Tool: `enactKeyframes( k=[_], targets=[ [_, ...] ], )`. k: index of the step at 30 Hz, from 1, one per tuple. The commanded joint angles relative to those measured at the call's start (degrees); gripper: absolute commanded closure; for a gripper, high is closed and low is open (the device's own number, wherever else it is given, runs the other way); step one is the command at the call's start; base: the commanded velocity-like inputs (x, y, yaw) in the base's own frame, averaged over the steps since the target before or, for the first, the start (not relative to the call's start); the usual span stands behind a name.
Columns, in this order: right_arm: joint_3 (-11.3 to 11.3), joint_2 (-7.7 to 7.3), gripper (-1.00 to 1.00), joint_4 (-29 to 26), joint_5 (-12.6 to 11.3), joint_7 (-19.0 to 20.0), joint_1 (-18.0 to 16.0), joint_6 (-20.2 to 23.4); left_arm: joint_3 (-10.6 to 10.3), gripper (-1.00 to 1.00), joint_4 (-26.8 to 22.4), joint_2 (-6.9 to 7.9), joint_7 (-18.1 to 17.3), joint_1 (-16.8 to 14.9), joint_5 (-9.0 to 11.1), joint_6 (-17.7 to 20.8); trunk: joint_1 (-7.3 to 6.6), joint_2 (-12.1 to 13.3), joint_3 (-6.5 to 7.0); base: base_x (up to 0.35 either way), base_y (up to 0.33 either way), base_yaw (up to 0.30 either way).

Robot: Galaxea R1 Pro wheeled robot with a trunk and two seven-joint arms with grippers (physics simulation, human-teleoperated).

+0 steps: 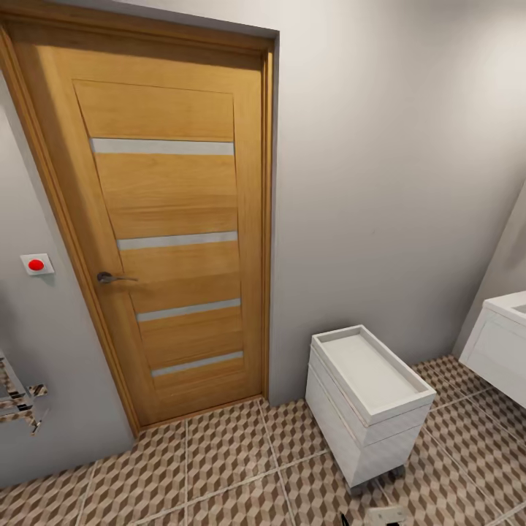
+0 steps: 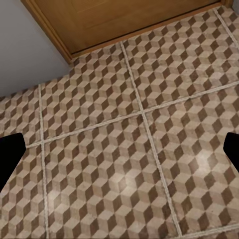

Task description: Take the four mousetraps from the cabinet in the bathroom and place them on the bathroom floor. Make sure all four end up on the same floor surface, and ensure that at least two of them are either under or directly next to the same bathroom sink.

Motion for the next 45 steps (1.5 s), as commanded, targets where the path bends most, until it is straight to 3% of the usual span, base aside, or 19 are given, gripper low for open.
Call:
enactKeyframes(
  k=[1, 7, 24, 45],
  targets=[
    [0.4, -0.36, -1.0, 0.09, -0.39, 0.84, -0.02, -0.19, -0.49, -1.0, 0.2, -0.03, 0.1, -0.05, 0.35, -0.28, 0.02, -0.04, -0.02, 0.0, 0.0, 0.0],
    [0.37, -1.15, -1.0, 0.18, -0.41, 2.98, -0.02, -0.27, -0.49, -1.0, 0.2, 0.0, 0.1, -0.05, 0.35, -0.29, 0.02, -0.04, -0.02, 0.0, 0.0, 0.0],
    [0.35, -1.06, -1.0, 0.13, -0.38, 3.66, -0.02, -0.31, -0.49, -1.0, 0.2, 0.01, 0.17, -0.03, 0.35, -0.29, 0.02, -0.04, -0.02, 0.0, 0.0, 0.012],
    [0.27, -1.04, -1.0, 0.17, -0.38, 3.57, -0.02, -0.3, -0.49, -1.0, 0.2, 0.01, 0.19, -0.03, 0.35, -0.29, 0.02, -0.04, -0.02, 0.0, 0.0, 0.256]
  ],
)
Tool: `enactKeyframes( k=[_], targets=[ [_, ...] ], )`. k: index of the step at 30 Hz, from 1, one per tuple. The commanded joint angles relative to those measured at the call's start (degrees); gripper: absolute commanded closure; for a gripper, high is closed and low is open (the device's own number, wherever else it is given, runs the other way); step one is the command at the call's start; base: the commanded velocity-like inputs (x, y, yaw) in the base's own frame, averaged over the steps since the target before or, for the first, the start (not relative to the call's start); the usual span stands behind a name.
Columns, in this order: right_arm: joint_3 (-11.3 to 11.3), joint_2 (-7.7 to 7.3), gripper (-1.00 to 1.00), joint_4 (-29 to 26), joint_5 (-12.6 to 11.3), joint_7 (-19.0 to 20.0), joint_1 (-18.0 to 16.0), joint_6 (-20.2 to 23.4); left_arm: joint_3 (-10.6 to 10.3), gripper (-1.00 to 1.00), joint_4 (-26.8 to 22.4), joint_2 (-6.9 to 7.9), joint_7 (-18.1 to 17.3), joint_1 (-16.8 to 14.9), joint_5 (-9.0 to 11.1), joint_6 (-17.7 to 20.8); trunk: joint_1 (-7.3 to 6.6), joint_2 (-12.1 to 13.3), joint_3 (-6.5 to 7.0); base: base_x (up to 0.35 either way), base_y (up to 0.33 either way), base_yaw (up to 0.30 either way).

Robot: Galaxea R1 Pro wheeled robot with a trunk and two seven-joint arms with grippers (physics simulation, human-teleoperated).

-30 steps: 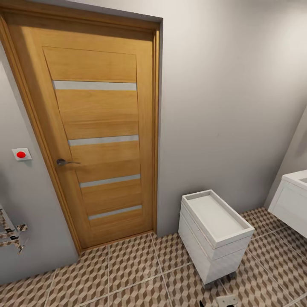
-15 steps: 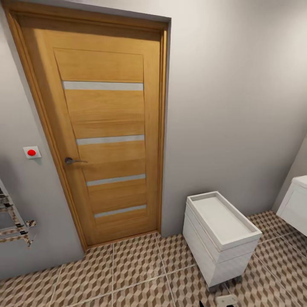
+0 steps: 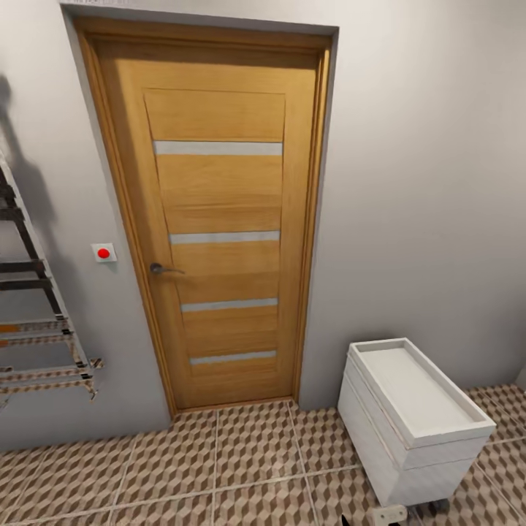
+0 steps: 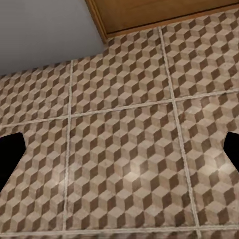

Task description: Take the four mousetraps from the cabinet in the bathroom and place them on the bathroom floor. Make sure all four end up on the same floor surface, and ensure that at least two of them are either under or directly next to the same bathroom sink.

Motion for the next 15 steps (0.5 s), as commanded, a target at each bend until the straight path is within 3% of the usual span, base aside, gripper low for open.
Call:
enactKeyframes(
  k=[1, 15],
  targets=[
    [0.26, -0.04, -1.0, 0.04, -0.39, 0.22, -0.01, -0.18, -0.49, -1.0, 0.22, -0.05, 0.1, -0.07, 0.38, -0.27, 0.02, -0.04, -0.02, 0.0, 0.0, 0.284],
    [0.26, 0.04, -1.0, 0.08, -0.39, 0.22, -0.01, -0.18, -0.49, -1.0, 0.22, -0.05, 0.05, -0.09, 0.38, -0.27, 0.02, -0.04, -0.02, 0.0, 0.0, 0.285]
  ],
)
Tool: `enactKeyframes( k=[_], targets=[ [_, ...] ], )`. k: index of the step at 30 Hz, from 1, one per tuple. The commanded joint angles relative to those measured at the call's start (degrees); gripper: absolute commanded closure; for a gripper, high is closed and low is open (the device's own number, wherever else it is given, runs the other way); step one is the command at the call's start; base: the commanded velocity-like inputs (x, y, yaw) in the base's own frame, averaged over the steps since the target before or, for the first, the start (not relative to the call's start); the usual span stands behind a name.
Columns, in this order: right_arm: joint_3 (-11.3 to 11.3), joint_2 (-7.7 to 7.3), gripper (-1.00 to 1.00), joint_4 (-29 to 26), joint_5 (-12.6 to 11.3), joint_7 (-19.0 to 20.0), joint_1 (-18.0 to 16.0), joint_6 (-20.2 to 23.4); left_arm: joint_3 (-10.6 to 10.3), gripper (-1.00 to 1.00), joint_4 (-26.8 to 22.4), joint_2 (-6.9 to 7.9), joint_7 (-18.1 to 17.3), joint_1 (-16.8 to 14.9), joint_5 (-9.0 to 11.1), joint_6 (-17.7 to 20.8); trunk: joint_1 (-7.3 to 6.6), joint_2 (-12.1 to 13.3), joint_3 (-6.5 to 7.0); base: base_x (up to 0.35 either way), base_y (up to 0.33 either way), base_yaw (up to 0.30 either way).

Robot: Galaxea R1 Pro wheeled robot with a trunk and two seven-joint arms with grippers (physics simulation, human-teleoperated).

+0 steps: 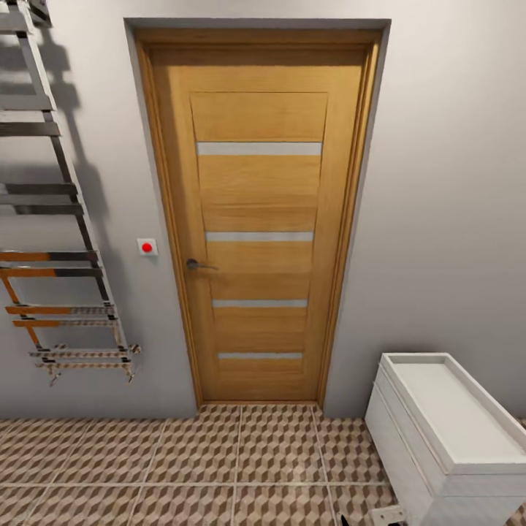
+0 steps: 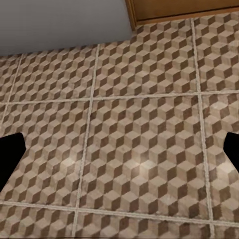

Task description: Take the four mousetraps from the cabinet in the bathroom and place them on the bathroom floor. Make sure all four end up on the same floor surface, and ensure that at least two of them are either under or directly next to the same bathroom sink.

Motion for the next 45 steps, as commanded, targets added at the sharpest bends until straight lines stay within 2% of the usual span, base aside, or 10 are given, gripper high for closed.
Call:
enactKeyframes(
  k=[1, 45],
  targets=[
    [0.26, -0.04, -1.0, 0.04, -0.39, 0.22, -0.01, -0.18, -0.49, -1.0, 0.22, -0.05, 0.1, -0.07, 0.38, -0.27, 0.02, -0.04, -0.02, 0.0, 0.0, 0.285],
    [0.34, -0.01, -1.0, 0.04, -0.39, 0.22, -0.01, -0.13, -0.49, -1.0, 0.22, -0.13, 0.05, -0.06, 0.38, -0.19, 0.02, -0.04, -0.02, 0.0, 0.0, 0.285]
  ],
)
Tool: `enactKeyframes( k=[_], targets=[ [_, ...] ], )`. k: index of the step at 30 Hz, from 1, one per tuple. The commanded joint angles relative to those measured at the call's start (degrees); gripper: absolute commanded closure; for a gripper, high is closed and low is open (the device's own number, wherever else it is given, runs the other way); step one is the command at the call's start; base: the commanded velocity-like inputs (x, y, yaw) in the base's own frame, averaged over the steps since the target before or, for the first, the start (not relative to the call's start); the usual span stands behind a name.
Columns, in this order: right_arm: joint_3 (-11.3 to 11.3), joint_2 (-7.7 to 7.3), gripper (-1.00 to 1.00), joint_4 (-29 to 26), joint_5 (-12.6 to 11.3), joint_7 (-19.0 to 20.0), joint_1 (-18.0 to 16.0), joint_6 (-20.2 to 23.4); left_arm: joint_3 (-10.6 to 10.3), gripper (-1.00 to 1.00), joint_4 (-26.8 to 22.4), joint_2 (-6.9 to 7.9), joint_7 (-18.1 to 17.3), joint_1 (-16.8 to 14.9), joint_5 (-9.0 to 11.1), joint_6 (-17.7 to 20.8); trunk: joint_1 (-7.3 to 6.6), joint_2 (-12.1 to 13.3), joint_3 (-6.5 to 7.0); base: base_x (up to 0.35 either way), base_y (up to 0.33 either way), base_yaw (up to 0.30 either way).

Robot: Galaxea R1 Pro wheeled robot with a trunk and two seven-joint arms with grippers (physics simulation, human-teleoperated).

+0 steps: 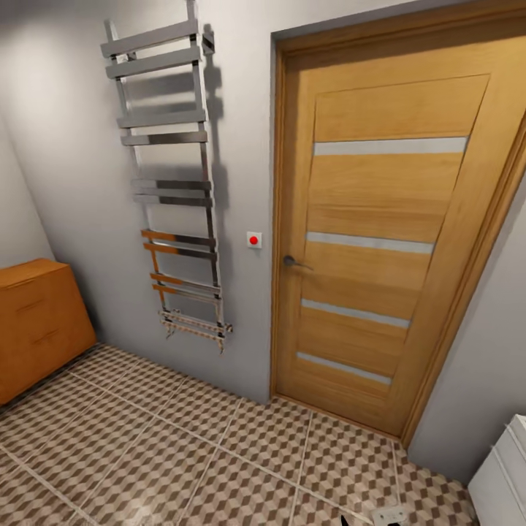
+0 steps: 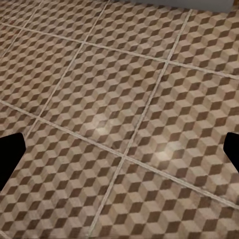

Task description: Take the four mousetraps from the cabinet in the bathroom and place them on the bathroom floor. Make sure all four end up on the same floor surface, and ensure that at least two of them are either under or directly next to the same bathroom sink.

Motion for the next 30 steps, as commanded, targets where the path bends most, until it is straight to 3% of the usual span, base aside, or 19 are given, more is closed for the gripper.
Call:
enactKeyframes(
  k=[1, 30],
  targets=[
    [0.27, -0.03, -1.0, 0.03, -0.39, 0.22, -0.01, -0.18, -0.49, -1.0, 0.22, -0.05, 0.1, -0.07, 0.38, -0.27, 0.02, -0.04, -0.02, 0.0, 0.0, 0.285],
    [0.26, 0.03, -1.0, 0.03, -0.39, 0.22, -0.01, -0.15, -0.49, -1.0, 0.22, -0.05, 0.1, -0.07, 0.38, -0.27, 0.02, -0.04, -0.02, 0.0, 0.0, 0.285]
  ],
)
